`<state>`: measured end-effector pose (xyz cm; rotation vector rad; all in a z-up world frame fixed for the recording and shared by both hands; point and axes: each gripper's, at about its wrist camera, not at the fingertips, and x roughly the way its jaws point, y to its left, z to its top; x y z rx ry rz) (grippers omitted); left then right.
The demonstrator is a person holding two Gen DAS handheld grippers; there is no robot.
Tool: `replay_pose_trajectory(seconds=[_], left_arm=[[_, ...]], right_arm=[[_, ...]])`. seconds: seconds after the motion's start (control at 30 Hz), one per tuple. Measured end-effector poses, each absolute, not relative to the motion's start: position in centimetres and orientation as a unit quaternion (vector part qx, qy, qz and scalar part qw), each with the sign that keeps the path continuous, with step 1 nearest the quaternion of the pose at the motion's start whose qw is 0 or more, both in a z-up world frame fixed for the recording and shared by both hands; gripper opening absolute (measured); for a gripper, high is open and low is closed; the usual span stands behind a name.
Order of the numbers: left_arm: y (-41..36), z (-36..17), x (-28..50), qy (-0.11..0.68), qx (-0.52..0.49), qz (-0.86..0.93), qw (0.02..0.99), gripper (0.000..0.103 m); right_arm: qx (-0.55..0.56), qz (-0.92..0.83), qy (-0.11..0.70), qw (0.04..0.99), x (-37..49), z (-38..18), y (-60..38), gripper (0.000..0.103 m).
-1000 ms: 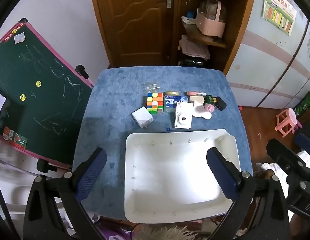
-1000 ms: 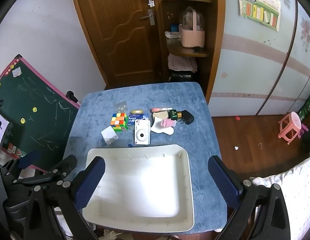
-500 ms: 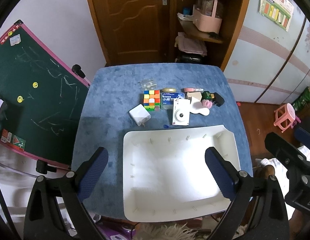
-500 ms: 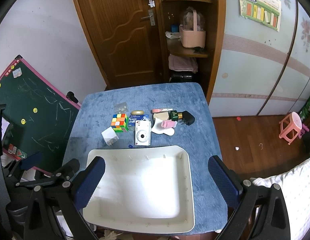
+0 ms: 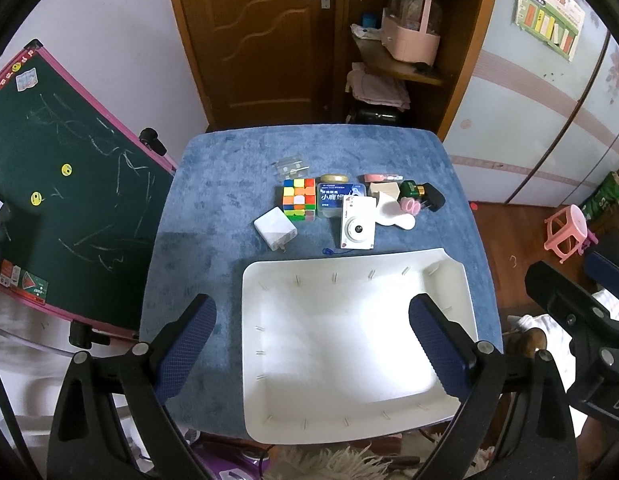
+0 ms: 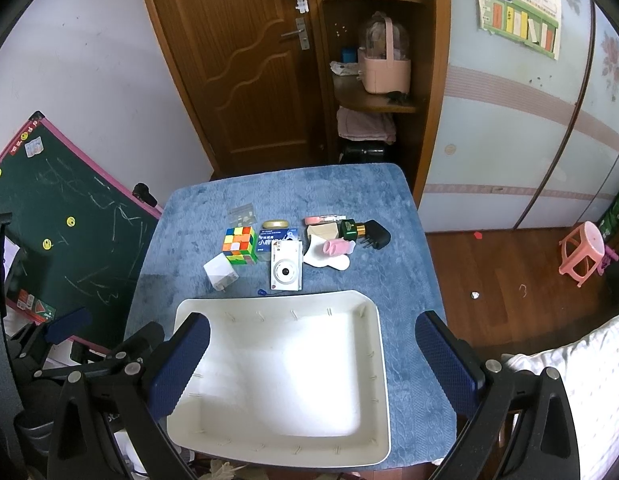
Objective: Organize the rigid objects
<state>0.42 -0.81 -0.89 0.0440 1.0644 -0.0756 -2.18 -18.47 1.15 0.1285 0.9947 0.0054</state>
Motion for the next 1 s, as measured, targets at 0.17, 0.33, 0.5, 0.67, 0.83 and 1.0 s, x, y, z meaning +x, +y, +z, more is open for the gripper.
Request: replay_pose_trajectory(seconds=[0.17,0.33,0.5,0.67,0.83,1.0], left_arm=[[-0.75,-1.27,0.39,0.514,0.022,-0.038,0.857,0.098],[-0.65,-1.57,0.50,0.518,0.024,-0.037,0.854,0.098],[-0.68,-1.55,0.58,0.518,0.024,-0.037,0.854,0.098],[-0.71,-1.52,0.65,0.519,0.023,-0.036,0.854,0.098],[-0.49,-1.52,1.05,0.520,0.022,-0.033,0.853,0.098],[-0.26,-1.47,1.28,0.519,0.021,-0.030,0.854,0.098]], right_arm=[[0.063,0.003,0.477,0.876,-2.09,1.00,-18.37,0.103],[0.062,0.004,0.478,0.876,-2.05,0.84,-18.01,0.103],[0.060,0.004,0.477,0.877,-2.12,0.71,-18.05,0.103],[0.060,0.004,0.477,0.877,-2.14,0.69,-18.11,0.103],[0.060,0.004,0.477,0.877,-2.10,0.72,-18.13,0.103],[0.061,0.005,0.477,0.877,-2.02,0.68,-18.16,0.102]])
